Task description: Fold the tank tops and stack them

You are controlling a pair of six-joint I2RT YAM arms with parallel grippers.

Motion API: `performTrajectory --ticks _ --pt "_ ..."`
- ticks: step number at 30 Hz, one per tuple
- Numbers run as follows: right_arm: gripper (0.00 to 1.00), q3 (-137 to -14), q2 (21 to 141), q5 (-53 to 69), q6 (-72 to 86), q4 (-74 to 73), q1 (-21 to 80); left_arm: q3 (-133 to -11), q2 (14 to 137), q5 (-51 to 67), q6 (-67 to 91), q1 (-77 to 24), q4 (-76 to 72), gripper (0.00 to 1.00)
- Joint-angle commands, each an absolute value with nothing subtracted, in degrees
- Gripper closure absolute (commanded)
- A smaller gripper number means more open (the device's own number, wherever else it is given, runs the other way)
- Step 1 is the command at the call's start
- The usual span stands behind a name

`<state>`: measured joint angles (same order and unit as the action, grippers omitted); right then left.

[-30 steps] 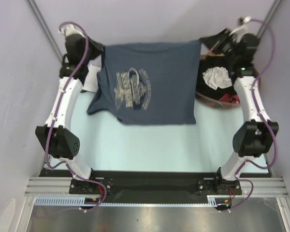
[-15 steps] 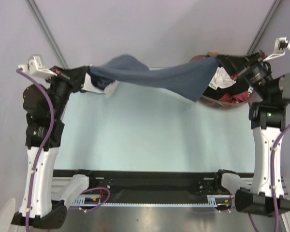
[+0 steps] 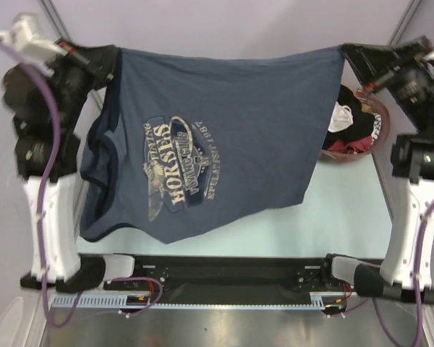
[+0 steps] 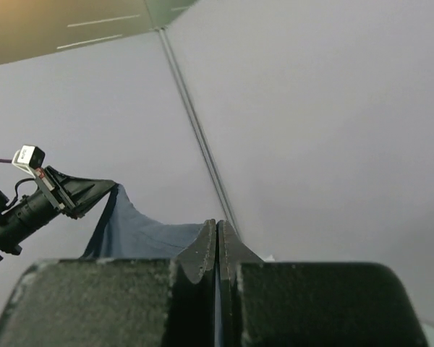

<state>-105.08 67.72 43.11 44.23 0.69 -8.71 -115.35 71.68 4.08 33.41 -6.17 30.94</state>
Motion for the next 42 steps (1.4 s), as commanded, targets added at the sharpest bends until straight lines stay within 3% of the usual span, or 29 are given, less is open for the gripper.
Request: performTrajectory --ticks 1,10,14,22,30,42 --pt "1.0 -100.6 79.0 42.2 44.2 -4.6 -6.9 -116.8 86.5 9.6 33.0 -5.4 40.2 1.0" --pt "1.0 -92.2 83.1 42.2 41.4 -1.1 -4.1 -103.5 83.4 6.1 33.2 -5.4 31.0 1.0" --pt "1.0 -90.7 80.9 42.7 41.9 2.5 -4.1 -95.8 74.4 4.8 32.5 -5.4 23.2 1.0" --pt "1.0 -90.7 66.1 45.5 41.0 2.1 -4.2 -94.5 60.3 6.1 30.6 -5.4 23.1 1.0" --pt "1.0 -83.9 47.1 45.8 38.7 1.8 -4.2 -82.0 41.2 6.6 32.1 -5.4 21.5 1.0" --pt "1.0 -86.4 52.4 44.4 39.5 -4.1 -4.2 -87.0 46.0 6.4 31.6 -5.4 24.9 1.0"
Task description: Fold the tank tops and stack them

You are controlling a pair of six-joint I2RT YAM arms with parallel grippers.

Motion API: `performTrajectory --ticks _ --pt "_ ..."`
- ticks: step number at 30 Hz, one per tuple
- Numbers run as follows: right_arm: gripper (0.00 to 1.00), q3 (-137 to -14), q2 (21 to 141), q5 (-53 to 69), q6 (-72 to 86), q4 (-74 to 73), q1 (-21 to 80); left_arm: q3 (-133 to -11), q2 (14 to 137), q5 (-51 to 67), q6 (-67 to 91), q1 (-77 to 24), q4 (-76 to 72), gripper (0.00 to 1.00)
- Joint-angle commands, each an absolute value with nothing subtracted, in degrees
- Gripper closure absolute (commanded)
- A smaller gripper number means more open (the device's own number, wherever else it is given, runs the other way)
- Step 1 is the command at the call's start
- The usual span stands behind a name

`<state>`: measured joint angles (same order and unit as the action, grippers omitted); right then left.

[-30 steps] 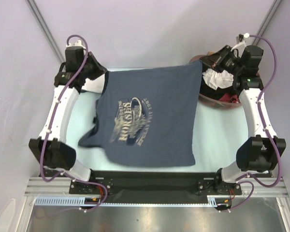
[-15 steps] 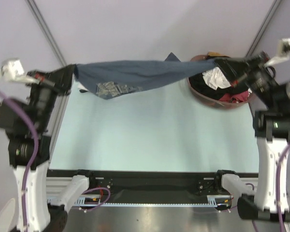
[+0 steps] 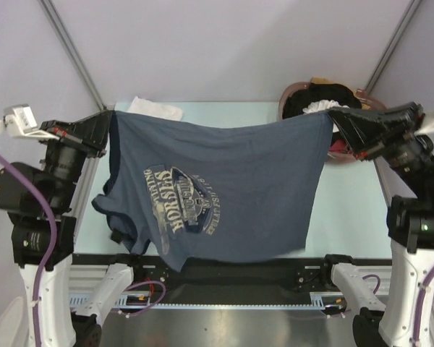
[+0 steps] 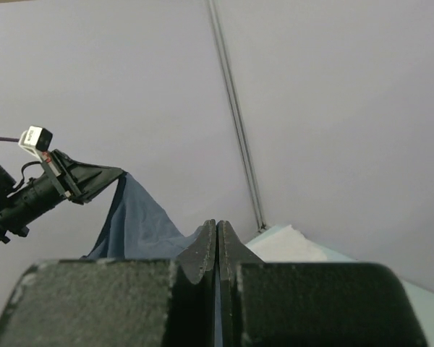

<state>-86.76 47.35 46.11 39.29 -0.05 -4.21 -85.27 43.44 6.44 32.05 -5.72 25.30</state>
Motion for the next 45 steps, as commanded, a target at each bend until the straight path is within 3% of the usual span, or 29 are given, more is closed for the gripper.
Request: performTrajectory --ticks 1,10,14,18,26,27,28,29,30,31,33,35,36,42,45 --pt "1.0 -86.0 53.9 44.2 39.6 -4.5 -4.1 -86.0 48.1 6.2 31.3 -5.4 24.4 1.0" --pt "1.0 -70.8 69.7 39.5 40.3 7.1 -0.2 -68.7 62.7 7.1 33.0 -5.4 8.0 1.0" --pt "1.0 -68.2 82.1 38.6 41.4 16.5 -0.2 -65.6 70.6 5.3 34.7 -5.4 2.4 1.0" --pt "1.0 -71.1 94.2 37.4 43.2 22.8 -0.2 -67.0 81.3 3.0 36.0 -5.4 -3.2 1.0" --pt "1.0 -93.2 116.6 37.4 45.4 24.3 -0.4 -83.6 102.9 2.7 35.9 -5.4 -5.2 0.99" --pt "1.0 -95.6 118.8 37.2 46.4 24.3 -0.5 -85.7 104.7 2.8 35.8 -5.4 -4.6 0.95" --pt "0.91 -97.7 122.7 37.4 46.8 24.3 -0.6 -89.9 108.6 2.9 35.3 -5.4 -4.3 0.91" --pt "0.73 -102.1 125.1 37.8 47.5 24.3 -0.8 -92.2 110.5 3.1 35.1 -5.4 -3.8 0.8" --pt "0.52 -103.9 126.9 38.5 48.5 24.0 -1.0 -94.9 112.5 2.9 34.7 -5.4 -0.7 0.42" --pt "0.17 -104.9 129.3 38.7 49.0 23.8 -1.1 -100.5 115.8 2.1 34.0 -5.4 2.3 0.29" --pt "0.0 -104.6 129.5 38.9 49.0 25.3 -1.2 -105.4 117.9 0.7 33.1 -5.4 9.6 0.22" --pt "0.0 -103.0 127.3 38.5 47.2 25.1 -1.1 -104.3 116.4 -1.5 32.0 -5.4 9.5 0.13" --pt "0.0 -100.7 126.1 38.3 46.3 25.0 -1.1 -102.7 114.9 -2.1 32.0 -5.4 8.7 0.02" --pt "0.16 -91.1 116.3 38.1 43.3 23.6 -0.7 -90.5 100.6 -5.7 32.4 -5.4 9.8 0.0" --pt "0.17 -84.7 109.9 35.3 37.0 18.5 -0.2 -83.0 93.6 -8.5 32.9 -5.3 11.3 0.0"
